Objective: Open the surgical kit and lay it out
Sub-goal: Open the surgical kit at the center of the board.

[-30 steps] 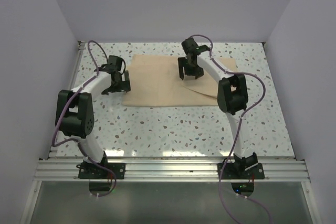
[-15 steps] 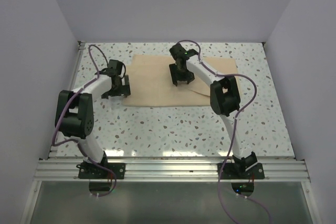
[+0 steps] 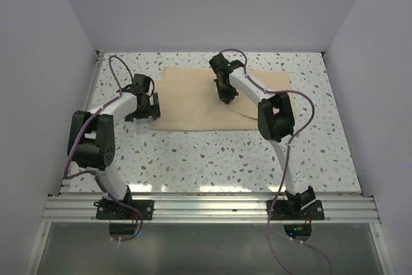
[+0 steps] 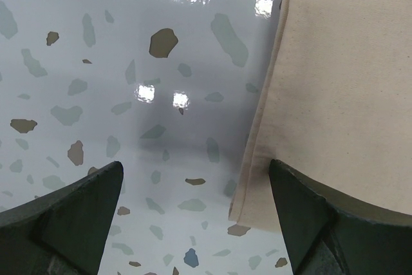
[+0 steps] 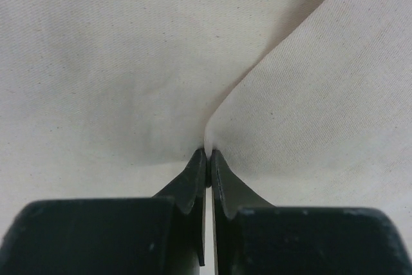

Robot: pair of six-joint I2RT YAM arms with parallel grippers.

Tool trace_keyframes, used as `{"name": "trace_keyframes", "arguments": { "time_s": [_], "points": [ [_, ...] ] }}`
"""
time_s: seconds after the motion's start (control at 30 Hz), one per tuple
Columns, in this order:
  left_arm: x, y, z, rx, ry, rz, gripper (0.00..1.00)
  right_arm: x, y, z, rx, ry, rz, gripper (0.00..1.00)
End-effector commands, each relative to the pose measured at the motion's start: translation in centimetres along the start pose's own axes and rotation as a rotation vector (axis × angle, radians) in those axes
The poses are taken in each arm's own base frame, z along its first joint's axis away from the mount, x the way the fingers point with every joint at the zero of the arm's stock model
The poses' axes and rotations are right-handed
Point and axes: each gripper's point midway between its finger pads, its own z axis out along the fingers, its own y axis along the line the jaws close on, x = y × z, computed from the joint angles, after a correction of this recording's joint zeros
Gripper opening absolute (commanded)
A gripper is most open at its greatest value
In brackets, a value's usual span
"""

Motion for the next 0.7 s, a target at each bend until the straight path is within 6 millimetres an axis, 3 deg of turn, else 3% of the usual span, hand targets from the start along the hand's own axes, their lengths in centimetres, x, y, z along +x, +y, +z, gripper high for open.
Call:
{"name": "trace_keyframes", "arguments": {
  "time_s": [0.0,0.23,0.47,0.57,0.6,0.67],
  "points": [
    [-1.2,-0.9,0.3,0.032,-0.032,0.007,0.99,0.7,-2.0,-1.3,0.067,0.033,-0.015,0.00],
    [-1.7,-1.1,0.1,0.035,-0.042,-0.015,1.00,-2.1,-4.6,-7.0,0.122,-0.086,0.022,0.00],
    [-6.0,-0.9,-4.0,0.047,-0.177,-0.083,1.00,-2.3,-4.0,-11.8,0.021,-0.122,0.055,0.00],
    [-7.2,-0.8,-6.5,0.064,-0.225,-0.125,1.00,0.2,-2.7,-13.2,-0.056,-0.063,0.054,0.00],
    [-7.3,-0.7,-7.2,0.068,-0.233,-0.137,1.00,0.7,-2.3,-15.3,-0.090,-0.088,0.051,0.00],
    [-7.7,-0.4,-9.0,0.083,-0.274,-0.169,1.00,4.1,-1.7,-15.9,-0.122,-0.026,0.043,0.00]
  ]
}}
